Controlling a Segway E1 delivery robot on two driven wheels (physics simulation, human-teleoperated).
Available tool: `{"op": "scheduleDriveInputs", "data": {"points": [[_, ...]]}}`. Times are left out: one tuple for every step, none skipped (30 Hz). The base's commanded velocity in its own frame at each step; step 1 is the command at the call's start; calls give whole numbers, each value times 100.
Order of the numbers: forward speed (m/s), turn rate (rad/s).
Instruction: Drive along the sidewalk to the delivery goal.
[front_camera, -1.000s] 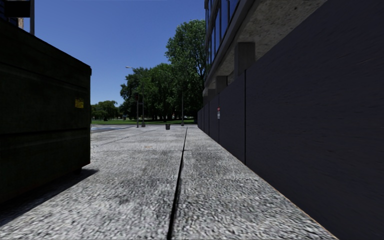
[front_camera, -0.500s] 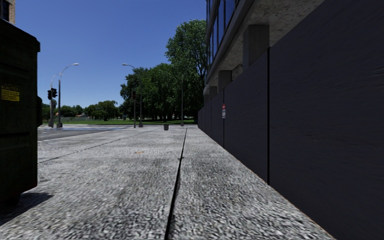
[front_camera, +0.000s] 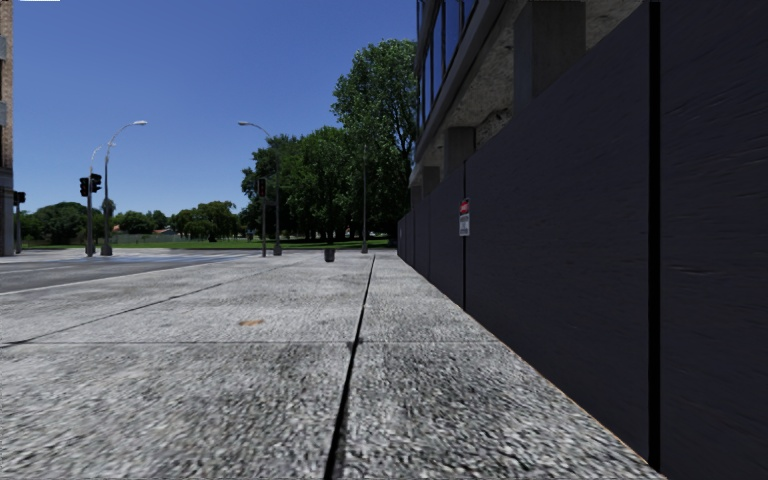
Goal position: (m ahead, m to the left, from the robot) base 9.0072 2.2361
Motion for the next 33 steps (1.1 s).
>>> {"op": "scheduleDriveInputs", "data": {"points": [[200,0],[200,0],[200,0],[200,0],[200,0],[200,0],[200,0],[200,0],[200,0],[200,0],[200,0],[200,0],[200,0],[200,0],[200,0],[200,0],[200,0],[200,0],[200,17],[200,45],[200,57],[200,60],[200,20],[200,20],[200,1],[200,0],[200,0],[200,0],[200,0],[200,0],[200,0],[200,0],[200,0]]}}
